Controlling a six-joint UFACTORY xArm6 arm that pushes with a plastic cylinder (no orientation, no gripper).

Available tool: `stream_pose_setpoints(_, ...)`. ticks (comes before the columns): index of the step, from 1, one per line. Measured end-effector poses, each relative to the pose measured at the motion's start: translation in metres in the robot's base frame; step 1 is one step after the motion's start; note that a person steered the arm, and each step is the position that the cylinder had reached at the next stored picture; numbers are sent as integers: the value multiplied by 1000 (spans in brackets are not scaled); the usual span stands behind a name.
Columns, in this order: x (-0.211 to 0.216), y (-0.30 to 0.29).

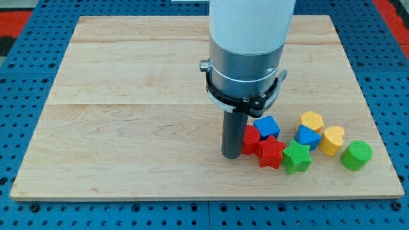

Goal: Push the green circle closer to yellow hexagon

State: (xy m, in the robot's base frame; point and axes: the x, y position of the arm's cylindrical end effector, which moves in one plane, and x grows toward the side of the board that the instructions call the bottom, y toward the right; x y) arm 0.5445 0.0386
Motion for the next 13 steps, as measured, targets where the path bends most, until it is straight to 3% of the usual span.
stream_pose_setpoints(1, 19, -12)
stream_pose_setpoints(3, 40, 53)
stream_pose_setpoints(5, 73, 72)
stream_pose_setpoints(8, 71, 174)
stream_pose_setpoints(9, 66, 182)
stream_pose_setpoints(10, 24, 203)
stream_pose_setpoints(13, 26, 219)
